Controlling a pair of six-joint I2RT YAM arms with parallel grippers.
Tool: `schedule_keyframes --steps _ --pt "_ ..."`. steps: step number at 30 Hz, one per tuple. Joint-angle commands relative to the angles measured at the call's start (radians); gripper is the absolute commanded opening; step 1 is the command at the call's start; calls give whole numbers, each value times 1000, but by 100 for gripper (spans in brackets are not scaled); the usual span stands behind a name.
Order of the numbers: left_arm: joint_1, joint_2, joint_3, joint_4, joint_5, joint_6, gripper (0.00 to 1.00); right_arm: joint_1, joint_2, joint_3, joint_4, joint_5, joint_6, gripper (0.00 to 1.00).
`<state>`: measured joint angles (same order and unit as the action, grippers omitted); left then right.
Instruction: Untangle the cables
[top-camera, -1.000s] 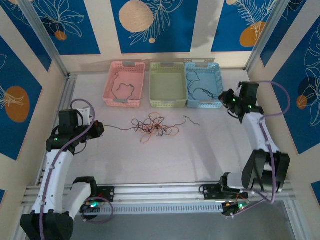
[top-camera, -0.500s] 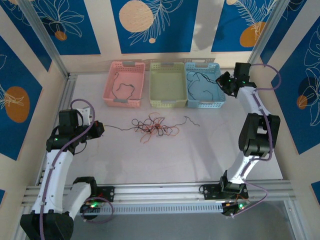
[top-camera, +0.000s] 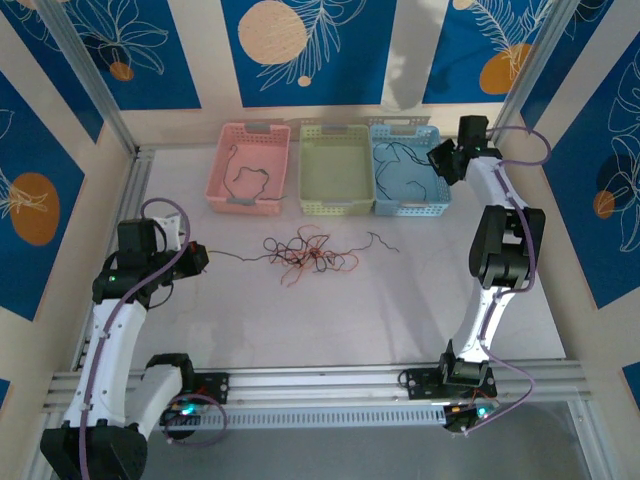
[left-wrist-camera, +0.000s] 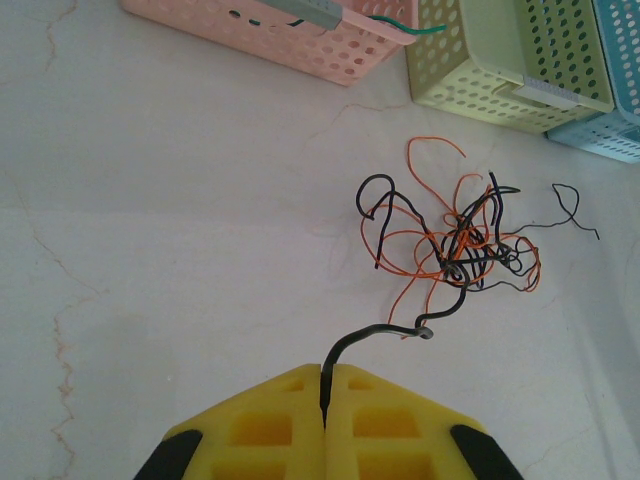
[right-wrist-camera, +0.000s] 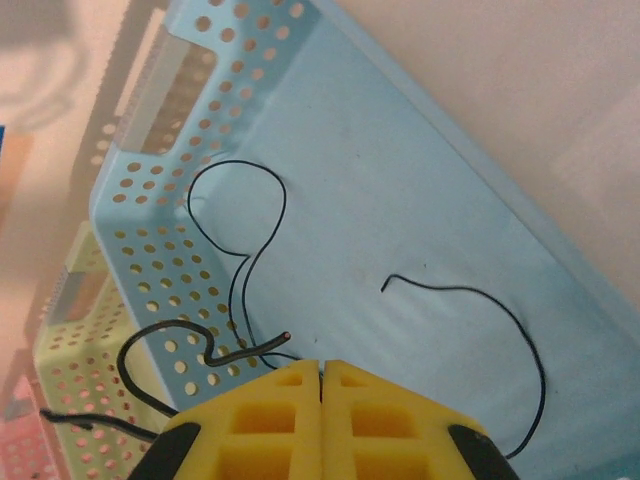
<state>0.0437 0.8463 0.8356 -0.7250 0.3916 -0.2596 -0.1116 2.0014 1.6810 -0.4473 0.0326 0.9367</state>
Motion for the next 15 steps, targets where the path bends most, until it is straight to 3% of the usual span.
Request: schedule_keyframes --steps 1,3,7,11,15 --pt "8 -4 2 -4 26 0 0 -16 9 24 -38 -73 122 3" --pt "8 -4 2 -3 31 -1 0 -26 34 66 -87 -103 199 10" --pt "7 -4 2 -4 33 -1 0 -24 68 142 -135 -137 206 18" --pt "7 -5 2 -2 32 -1 0 -8 54 165 -150 -124 166 45" --pt "7 -4 2 -2 34 -1 0 24 -49 92 -102 -73 78 51"
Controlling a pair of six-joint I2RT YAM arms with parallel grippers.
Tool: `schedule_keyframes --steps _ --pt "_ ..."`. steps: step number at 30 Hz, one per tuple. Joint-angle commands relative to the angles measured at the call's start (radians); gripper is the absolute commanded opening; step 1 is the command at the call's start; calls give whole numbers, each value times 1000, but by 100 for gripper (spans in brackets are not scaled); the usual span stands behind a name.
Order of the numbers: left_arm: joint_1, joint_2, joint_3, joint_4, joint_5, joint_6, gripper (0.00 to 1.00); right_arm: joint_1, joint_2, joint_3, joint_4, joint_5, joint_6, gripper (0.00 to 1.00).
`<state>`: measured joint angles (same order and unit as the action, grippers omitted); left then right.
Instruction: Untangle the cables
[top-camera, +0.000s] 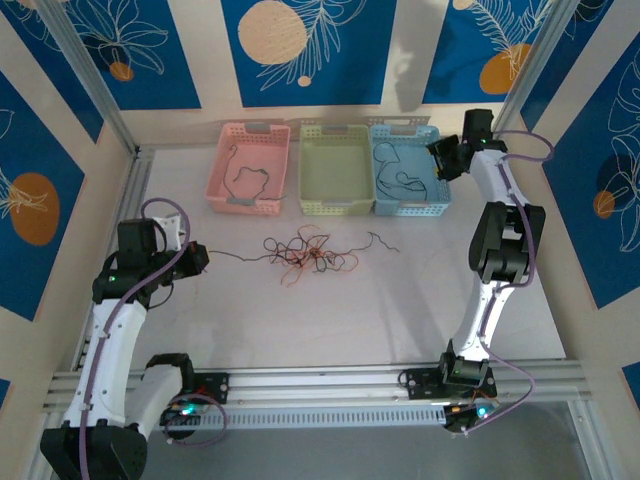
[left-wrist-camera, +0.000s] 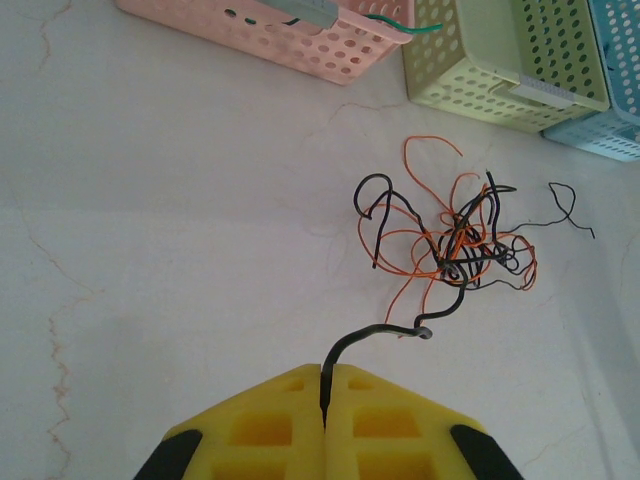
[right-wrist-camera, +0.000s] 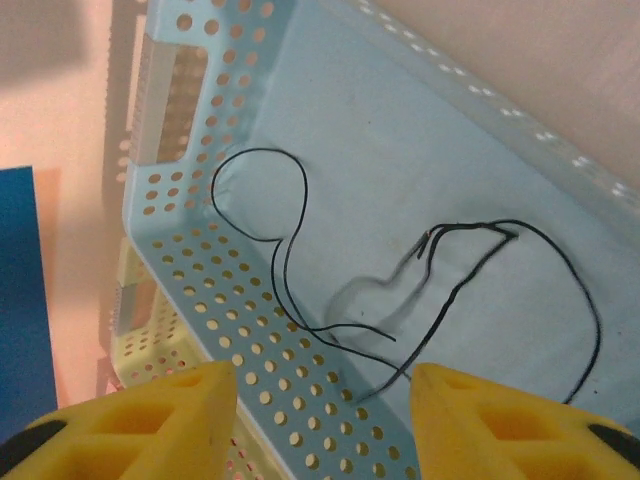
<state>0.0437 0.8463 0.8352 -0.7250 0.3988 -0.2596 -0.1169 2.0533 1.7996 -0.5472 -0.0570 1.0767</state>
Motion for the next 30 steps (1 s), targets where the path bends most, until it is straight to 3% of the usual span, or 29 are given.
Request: schedule_keyframes --steps 1,7,13,18,21,25,30 --pt "7 -4 2 -2 26 0 0 40 -137 -61 16 20 -88 50" --pt "6 -6 1 -1 27 -3 0 152 -397 -387 189 -73 -269 46" --pt "6 5 1 2 34 -2 0 407 -553 -653 262 -98 -470 40" --pt "7 7 1 3 37 -2 0 579 -498 -675 248 -153 -577 45" --pt "7 5 1 1 32 -3 0 659 -445 -657 204 -105 -639 48" --pt "7 6 1 1 32 -2 0 701 -358 -595 95 -28 -705 48" --pt "7 6 1 1 34 -1 0 699 -288 -551 45 -20 -755 49"
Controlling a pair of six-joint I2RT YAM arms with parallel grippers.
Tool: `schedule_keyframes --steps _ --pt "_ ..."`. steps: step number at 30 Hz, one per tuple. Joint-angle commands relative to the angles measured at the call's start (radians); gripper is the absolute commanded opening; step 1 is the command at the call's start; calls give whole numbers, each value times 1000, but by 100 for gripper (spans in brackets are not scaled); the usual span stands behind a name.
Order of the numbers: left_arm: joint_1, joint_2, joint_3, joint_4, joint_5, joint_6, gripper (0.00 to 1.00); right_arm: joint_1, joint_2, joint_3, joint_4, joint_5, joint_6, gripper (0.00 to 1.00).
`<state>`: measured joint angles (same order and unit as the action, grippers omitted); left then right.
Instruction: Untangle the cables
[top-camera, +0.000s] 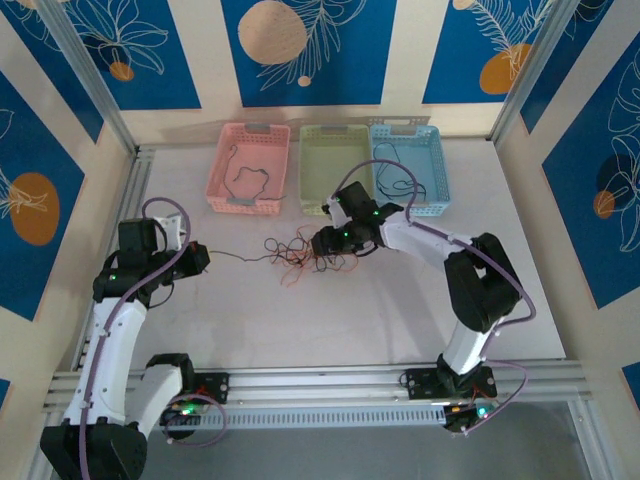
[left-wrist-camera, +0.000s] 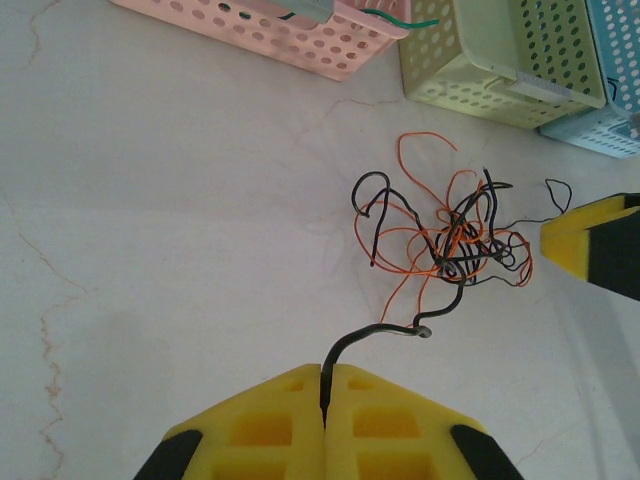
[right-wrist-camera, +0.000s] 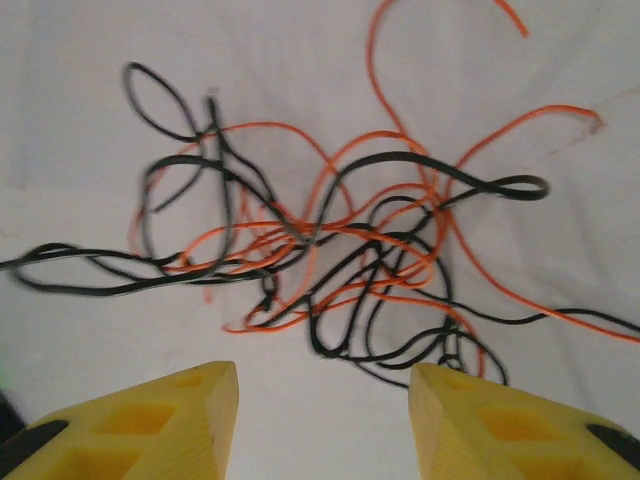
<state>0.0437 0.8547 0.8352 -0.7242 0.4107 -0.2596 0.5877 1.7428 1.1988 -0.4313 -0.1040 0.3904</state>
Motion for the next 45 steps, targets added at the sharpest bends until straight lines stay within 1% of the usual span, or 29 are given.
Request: schedule_keyframes --steps 1,3,5,8,10,13,17,25,27,32,35,40,43,45 --pt "7 -3 1 0 22 -1 0 -5 29 60 -75 29 -83 49" --pt "7 -5 1 -1 19 -2 0 -10 44 86 -83 53 -89 50" --pt "7 -7 1 -1 17 -3 0 -26 65 115 -96 64 -54 50" --pt "7 -8 1 -1 16 -3 0 -56 89 131 -87 38 84 50" --pt "7 -5 1 -1 17 -2 0 -71 108 152 -99 -13 229 45" --pt "7 -3 1 -1 17 -2 0 -79 134 166 -80 -51 397 45" --pt "7 -5 1 -1 17 -1 0 -79 174 179 -29 -95 523 45" --pt "7 -11 1 0 19 -1 0 -90 232 208 -13 -155 569 44" --pt "7 -10 1 0 20 -1 0 -97 241 207 -3 -163 580 41" --pt "7 -9 1 0 20 -1 0 -104 246 202 9 -141 590 26" --pt "6 -10 1 1 20 -1 0 -104 251 200 14 -142 591 22" --pt "7 -11 1 1 18 -1 0 -103 247 190 20 -137 590 12" --pt "7 -11 1 0 19 -1 0 -104 226 171 30 -116 592 10" --pt "7 -11 1 0 19 -1 0 -106 215 161 35 -108 589 6"
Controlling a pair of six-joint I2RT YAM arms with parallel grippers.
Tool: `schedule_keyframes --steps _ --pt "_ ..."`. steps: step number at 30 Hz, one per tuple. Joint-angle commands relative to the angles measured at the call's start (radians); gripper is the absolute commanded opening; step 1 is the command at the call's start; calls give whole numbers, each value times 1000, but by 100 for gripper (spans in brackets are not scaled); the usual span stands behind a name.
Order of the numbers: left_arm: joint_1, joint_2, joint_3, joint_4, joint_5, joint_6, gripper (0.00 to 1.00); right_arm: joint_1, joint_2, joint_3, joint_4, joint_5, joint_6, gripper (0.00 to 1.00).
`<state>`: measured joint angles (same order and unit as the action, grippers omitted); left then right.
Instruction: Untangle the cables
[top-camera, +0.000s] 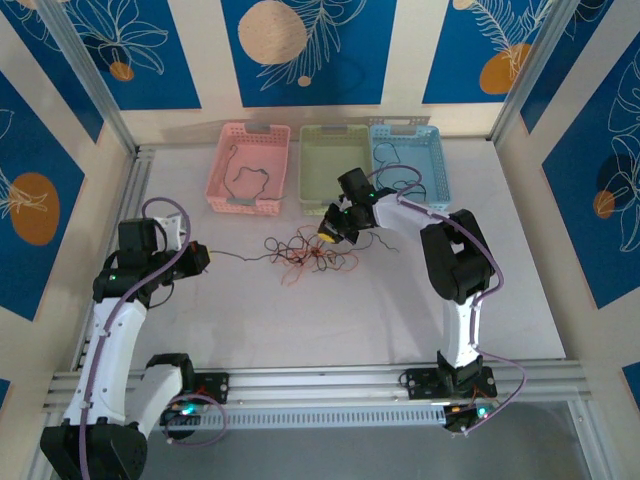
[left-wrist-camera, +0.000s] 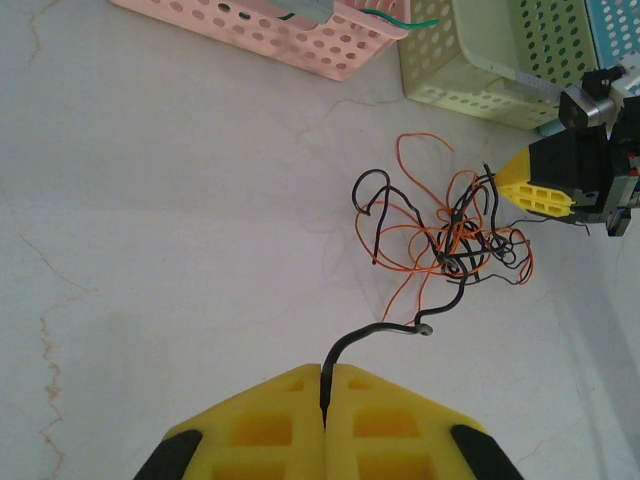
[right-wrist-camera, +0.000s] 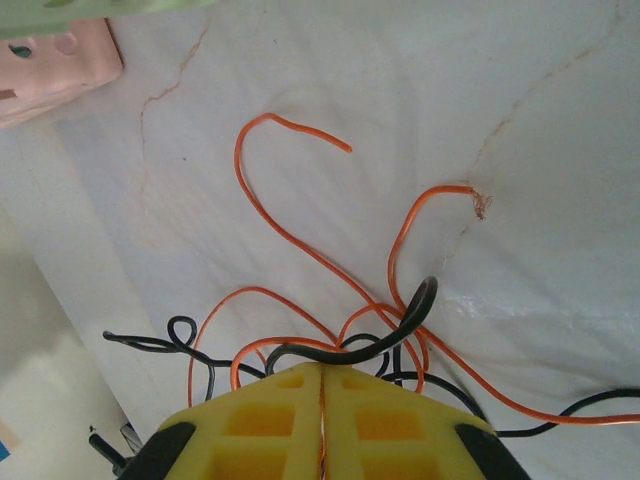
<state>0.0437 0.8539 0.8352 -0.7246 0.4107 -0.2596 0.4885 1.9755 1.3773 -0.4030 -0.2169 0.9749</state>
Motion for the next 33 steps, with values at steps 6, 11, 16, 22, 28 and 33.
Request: schedule_keyframes --steps 6,11,16,22,28,33 --pt "7 -6 1 1 20 -1 0 -14 -29 -39 52 -9 37 26" --pt "7 -6 1 2 22 -2 0 -8 -20 -24 64 -1 80 39" --pt "7 -6 -1 2 25 -1 0 -8 11 -6 70 12 122 40" --pt "7 -6 -1 3 26 -1 0 5 57 45 43 29 125 31" --pt "7 -9 -1 2 25 -2 0 14 54 41 35 45 115 12" --pt "7 -10 -1 2 25 -1 0 16 20 11 45 55 106 3"
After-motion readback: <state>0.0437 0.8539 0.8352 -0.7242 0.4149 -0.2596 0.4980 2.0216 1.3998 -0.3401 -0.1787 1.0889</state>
